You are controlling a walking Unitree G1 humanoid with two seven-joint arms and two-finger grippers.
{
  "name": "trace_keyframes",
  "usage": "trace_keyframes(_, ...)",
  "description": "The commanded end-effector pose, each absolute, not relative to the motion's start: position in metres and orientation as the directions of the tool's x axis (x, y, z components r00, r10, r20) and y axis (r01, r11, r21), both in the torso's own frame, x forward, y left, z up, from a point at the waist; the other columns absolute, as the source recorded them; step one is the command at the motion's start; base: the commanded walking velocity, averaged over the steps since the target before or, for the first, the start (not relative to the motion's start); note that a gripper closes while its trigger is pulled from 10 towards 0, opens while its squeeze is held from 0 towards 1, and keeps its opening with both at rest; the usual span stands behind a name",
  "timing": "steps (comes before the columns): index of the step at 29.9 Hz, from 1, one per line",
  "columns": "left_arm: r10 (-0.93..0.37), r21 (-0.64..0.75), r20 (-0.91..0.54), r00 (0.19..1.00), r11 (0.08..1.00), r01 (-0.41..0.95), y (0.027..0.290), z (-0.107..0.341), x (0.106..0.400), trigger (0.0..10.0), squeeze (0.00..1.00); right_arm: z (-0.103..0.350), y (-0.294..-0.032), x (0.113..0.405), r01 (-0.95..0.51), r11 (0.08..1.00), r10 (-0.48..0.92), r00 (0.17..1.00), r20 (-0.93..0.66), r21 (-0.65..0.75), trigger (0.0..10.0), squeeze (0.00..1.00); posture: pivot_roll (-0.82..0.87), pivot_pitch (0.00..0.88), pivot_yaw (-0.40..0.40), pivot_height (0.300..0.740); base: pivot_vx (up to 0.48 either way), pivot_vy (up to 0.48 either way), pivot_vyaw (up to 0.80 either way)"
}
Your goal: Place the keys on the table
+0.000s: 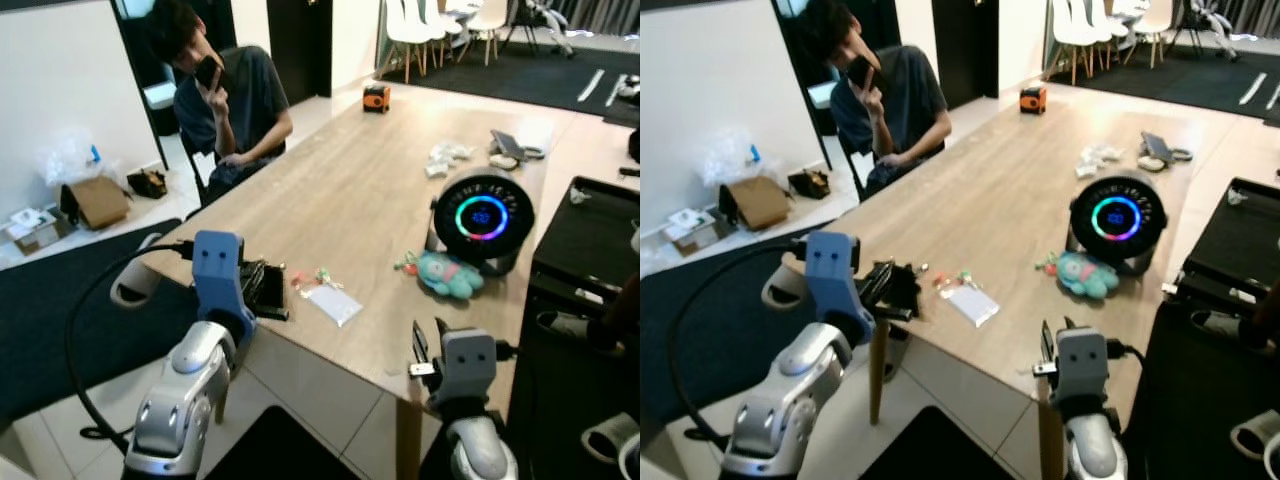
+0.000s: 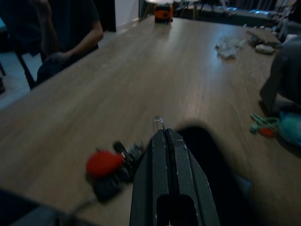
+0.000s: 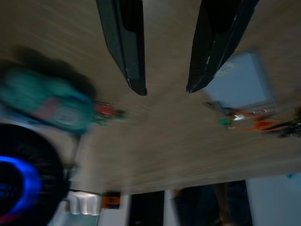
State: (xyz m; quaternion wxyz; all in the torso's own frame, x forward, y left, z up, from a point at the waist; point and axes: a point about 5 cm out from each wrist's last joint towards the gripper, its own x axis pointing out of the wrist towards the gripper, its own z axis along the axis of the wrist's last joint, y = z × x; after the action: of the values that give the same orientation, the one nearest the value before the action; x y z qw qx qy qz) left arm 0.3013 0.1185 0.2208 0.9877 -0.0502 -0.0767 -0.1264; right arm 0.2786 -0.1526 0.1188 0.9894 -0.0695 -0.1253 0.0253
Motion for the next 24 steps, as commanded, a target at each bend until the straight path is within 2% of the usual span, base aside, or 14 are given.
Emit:
trace_keyframes(1, -0.26, -0.088, 0.158, 0.953, 0.957, 0.275, 0.115, 0.221, 0.298, 10.0, 0.0, 0.116, -0.149, 0.277, -0.044, 0.989, 0.076, 0.97, 0.229, -0.142, 10.0, 0.0, 0.07, 0.132, 0.099, 0.74, 0.401, 0.0, 0.0)
trace_keyframes(6, -0.399, -0.092, 0.154, 0.904, 0.905, 0.415, 0.094, 0.223, 0.286, 10.0, 0.0, 0.114, -0.15, 0.276, -0.042, 0.989, 0.074, 0.971, 0.226, -0.143, 10.0, 0.0, 0.07, 0.13, 0.1, 0.74, 0.386, 0.0, 0.0)
trace_keyframes(10, -0.461, -0.082, 0.147, 0.875, 0.876, 0.475, 0.085, 0.224, 0.28, 10.0, 0.0, 0.114, -0.15, 0.276, -0.042, 0.989, 0.074, 0.972, 0.224, -0.143, 10.0, 0.0, 0.07, 0.127, 0.099, 0.74, 0.355, 0.0, 0.0)
trace_keyframes(18, -0.53, -0.07, 0.112, 0.84, 0.839, 0.539, 0.063, 0.221, 0.273, 10.0, 0.0, 0.113, -0.149, 0.277, -0.046, 0.988, 0.078, 0.972, 0.222, -0.145, 10.0, 0.0, 0.07, 0.122, 0.098, 0.74, 0.0, 0.0, 0.0)
trace_keyframes(19, -0.567, -0.059, 0.094, 0.818, 0.817, 0.573, 0.053, 0.219, 0.27, 10.0, 0.0, 0.113, -0.149, 0.277, -0.046, 0.988, 0.078, 0.972, 0.221, -0.146, 10.0, 0.0, 0.07, 0.121, 0.097, 0.74, 0.0, 0.0, 0.0)
trace_keyframes(24, -0.612, -0.039, 0.074, 0.787, 0.787, 0.616, 0.043, 0.218, 0.269, 10.0, 0.0, 0.113, -0.149, 0.278, -0.045, 0.988, 0.077, 0.972, 0.222, -0.147, 10.0, 0.0, 0.07, 0.123, 0.101, 0.74, 0.0, 0.0, 0.0)
